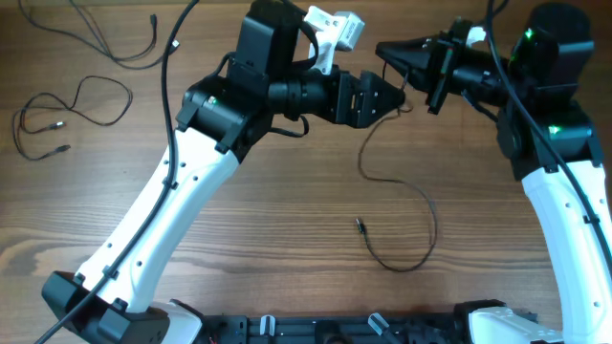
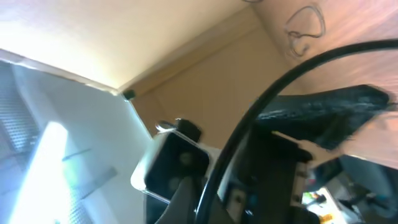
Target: Untangle cables
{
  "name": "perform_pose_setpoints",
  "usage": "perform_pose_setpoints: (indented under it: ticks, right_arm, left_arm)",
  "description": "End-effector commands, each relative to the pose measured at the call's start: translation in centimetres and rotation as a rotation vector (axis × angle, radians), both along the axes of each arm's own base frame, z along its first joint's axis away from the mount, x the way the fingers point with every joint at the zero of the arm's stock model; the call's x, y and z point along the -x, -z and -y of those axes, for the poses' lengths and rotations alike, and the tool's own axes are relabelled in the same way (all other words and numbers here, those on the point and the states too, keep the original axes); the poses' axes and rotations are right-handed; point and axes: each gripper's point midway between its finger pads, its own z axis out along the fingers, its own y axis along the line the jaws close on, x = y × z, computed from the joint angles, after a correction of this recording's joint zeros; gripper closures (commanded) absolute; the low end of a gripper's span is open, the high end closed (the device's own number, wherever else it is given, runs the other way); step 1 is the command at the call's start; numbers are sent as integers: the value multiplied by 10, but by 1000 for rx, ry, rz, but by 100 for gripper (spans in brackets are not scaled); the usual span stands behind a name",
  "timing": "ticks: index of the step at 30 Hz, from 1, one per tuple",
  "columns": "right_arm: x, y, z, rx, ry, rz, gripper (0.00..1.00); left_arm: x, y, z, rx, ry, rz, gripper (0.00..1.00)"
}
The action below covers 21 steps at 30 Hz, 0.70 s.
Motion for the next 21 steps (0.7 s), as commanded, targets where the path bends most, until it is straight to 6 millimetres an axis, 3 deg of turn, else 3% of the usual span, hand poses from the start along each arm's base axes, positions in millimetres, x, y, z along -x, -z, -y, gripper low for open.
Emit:
perform_pose_setpoints:
  ticks: [1,4,7,8,9,11,13,16,21]
  right_arm:
    - [-3,-28,3,-86,60,-27,96]
    - [-11,-35,7,-89,108,20,96]
    - [-15,-32,9,-85,131,7,96]
    - [-17,-29,10,-82,143,-6,96]
    - [-19,-27,12,-77,157,-12,96]
    - [-26,-12,17,-40,207,-49,96]
    - [-30,3,21,-2,238,-86,96]
    - [-36,12,27,18,292,-115,96]
    - [-39,10,29,-1,314,-125,96]
  left_arm:
    - [-10,10,2,-29,-105,-52,0]
    - [-5,9,7,-24,-97,-68,4]
    - [2,9,11,-16,-63,-79,34]
    - [2,9,11,-16,-64,-79,39]
    - [1,9,10,-16,-69,-79,39]
    - [-7,10,0,-18,-96,-87,24]
    - [-10,12,-10,-8,-106,-143,16]
    - [6,4,-13,55,9,-207,0]
    - [23,-10,-12,114,184,-101,0]
